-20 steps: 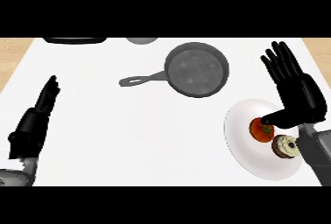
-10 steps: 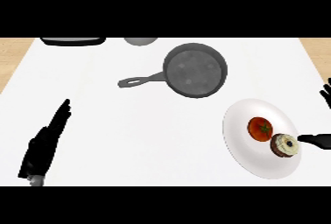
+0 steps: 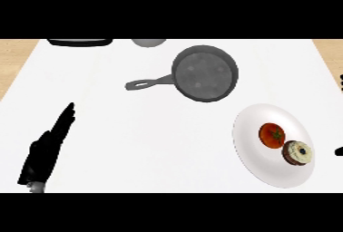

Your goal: Pick the tomato from the plate and place it in the pan

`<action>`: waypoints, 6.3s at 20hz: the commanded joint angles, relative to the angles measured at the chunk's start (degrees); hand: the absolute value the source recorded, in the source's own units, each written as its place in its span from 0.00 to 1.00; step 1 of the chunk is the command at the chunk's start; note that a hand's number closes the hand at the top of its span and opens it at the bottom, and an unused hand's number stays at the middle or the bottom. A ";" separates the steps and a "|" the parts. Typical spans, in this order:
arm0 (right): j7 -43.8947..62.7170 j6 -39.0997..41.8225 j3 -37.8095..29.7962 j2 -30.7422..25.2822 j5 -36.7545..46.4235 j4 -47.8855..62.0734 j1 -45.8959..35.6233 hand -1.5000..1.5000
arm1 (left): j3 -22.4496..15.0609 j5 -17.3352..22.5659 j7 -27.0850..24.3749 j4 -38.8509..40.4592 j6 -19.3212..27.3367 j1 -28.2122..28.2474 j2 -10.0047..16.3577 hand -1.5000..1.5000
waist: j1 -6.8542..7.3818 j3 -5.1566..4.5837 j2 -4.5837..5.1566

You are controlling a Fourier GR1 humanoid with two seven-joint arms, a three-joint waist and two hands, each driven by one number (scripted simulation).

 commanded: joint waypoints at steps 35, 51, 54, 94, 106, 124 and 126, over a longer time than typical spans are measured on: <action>40.03 22.99 7.33 13.12 28.73 -20.32 -8.07 0.00 | 6.09 -8.48 -0.02 0.11 -4.81 2.28 -8.55 0.50 | -0.69 -0.03 -0.13; 38.45 26.53 2.59 21.65 42.75 -15.75 -5.62 0.00 | 10.93 -10.80 1.88 -3.16 -10.76 3.91 -10.67 0.50 | -0.55 -0.02 -0.09; 37.48 28.77 1.18 21.64 44.16 -14.56 -6.98 0.00 | 10.90 -12.39 -2.65 -0.01 -10.97 4.89 -12.22 0.50 | -0.58 -0.03 -0.10; 89.00 -20.12 -13.08 48.81 77.75 -20.25 -1.04 1.00 | 15.50 -15.68 2.13 -2.55 -13.83 4.83 -15.50 0.50 | -3.38 -0.72 -1.89; 102.80 -7.46 2.17 53.62 108.20 -28.33 -19.50 1.00 | 16.41 -14.30 2.16 0.55 -16.20 -0.85 -14.67 0.50 | -0.31 -0.12 -0.12; 85.54 -38.47 -25.04 53.71 94.93 13.54 -39.21 1.00 | 11.81 -18.30 1.98 -2.08 -14.50 -0.37 -17.88 0.50 | 3.19 0.07 1.46; 82.68 -37.48 -28.23 51.40 93.42 19.67 -41.52 1.00 | 11.61 -18.12 1.23 -1.83 -14.94 0.36 -17.92 0.50 | 3.41 0.05 1.59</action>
